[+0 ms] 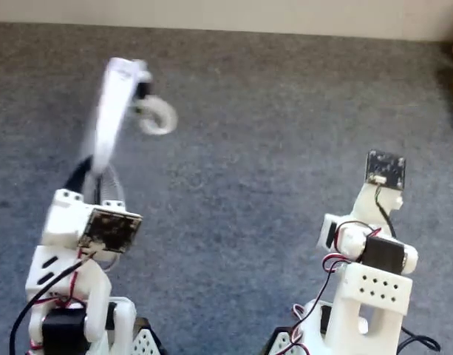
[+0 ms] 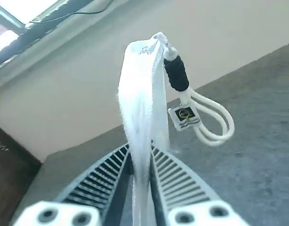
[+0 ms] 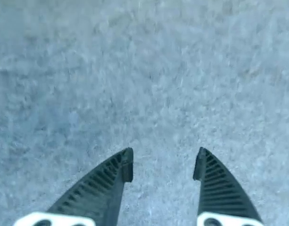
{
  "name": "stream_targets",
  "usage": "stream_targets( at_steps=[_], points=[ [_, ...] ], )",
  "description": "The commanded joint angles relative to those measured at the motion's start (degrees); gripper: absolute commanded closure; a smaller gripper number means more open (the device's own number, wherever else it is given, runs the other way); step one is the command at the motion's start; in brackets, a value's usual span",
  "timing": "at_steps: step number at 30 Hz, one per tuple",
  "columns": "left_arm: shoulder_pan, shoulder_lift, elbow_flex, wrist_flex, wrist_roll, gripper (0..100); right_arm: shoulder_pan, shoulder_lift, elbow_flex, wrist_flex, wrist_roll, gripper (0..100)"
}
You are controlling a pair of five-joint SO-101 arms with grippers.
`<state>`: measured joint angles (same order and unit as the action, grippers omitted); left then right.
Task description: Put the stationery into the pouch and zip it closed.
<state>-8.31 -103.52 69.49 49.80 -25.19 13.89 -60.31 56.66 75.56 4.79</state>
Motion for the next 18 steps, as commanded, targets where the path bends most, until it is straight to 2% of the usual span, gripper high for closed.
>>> stream_targets(
  at_steps=[1, 9, 15, 18],
  points=[
    [-0.6, -0.6, -1.1, -3.1, -1.2, 99, 0.5, -0.9, 2.1, -2.9, -0.3, 80.0],
    [3.0, -0.5, 5.8, -3.1, -1.1, 99, 0.5, -0.9, 9.5, -6.0, -0.3, 80.0],
    [8.5, -0.5, 10.6, -2.8, -0.9, 99, 0.4, -0.9, 13.8, -6.1, -0.3, 80.0],
    [10.4, -0.6, 12.0, -2.8, -0.9, 92, 0.5, -0.9, 17.0, -9.2, -0.3, 80.0]
  ],
)
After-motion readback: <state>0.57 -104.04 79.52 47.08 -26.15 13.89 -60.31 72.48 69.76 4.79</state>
